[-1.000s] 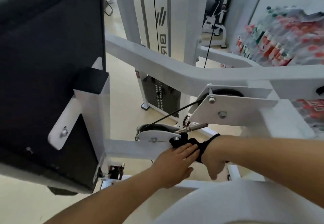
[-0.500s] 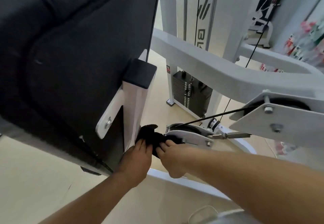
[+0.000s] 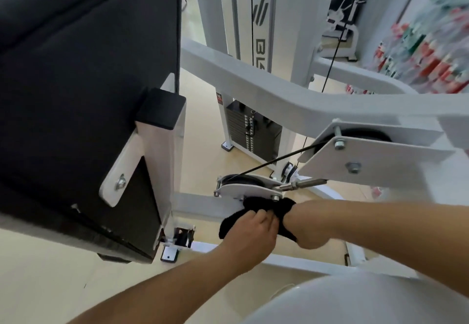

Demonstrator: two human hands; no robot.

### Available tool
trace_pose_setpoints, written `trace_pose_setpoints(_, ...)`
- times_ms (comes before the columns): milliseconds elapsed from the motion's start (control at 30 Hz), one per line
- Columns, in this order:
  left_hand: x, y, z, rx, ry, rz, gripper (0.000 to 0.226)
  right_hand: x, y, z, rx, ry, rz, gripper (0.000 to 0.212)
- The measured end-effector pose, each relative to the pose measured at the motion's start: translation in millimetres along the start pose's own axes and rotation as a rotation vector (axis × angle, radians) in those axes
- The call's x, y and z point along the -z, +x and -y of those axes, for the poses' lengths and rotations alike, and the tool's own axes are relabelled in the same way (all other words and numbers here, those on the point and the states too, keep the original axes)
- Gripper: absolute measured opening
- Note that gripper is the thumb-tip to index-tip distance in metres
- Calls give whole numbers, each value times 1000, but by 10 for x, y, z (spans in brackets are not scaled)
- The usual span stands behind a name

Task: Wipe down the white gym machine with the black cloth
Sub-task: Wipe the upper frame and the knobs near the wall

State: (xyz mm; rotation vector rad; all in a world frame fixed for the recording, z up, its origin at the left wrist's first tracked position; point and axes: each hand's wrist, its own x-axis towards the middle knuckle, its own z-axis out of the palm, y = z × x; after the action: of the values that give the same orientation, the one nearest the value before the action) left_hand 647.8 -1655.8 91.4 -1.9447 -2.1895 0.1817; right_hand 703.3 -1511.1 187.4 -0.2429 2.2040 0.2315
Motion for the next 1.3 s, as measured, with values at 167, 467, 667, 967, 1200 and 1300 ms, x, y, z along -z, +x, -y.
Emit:
trace_pose_setpoints(167, -27, -85, 185, 91, -82, -103, 32, -226, 4, -226, -81, 277, -177, 24)
trace_pose_setpoints(467, -62, -713, 951, 546, -196, -17, 45, 53, 368, 128, 178, -377, -815, 15)
trace_pose_setpoints(667, 142, -464, 793, 515, -453, -132, 31, -10, 358, -8, 55, -440, -888, 7)
trace_pose_setpoints(967, 113, -221, 629, 365, -423, -155, 4, -13, 254, -3, 15, -329, -843, 15)
trace_pose_setpoints(1200, 380, -279, 860, 956, -797, -351, 37, 336, 335, 92, 67, -279, -984, 24)
trace_pose_setpoints(1300, 460, -41, 738, 1015, -1062, -199, 41, 452, 215, 131, 16, -188, -916, 40)
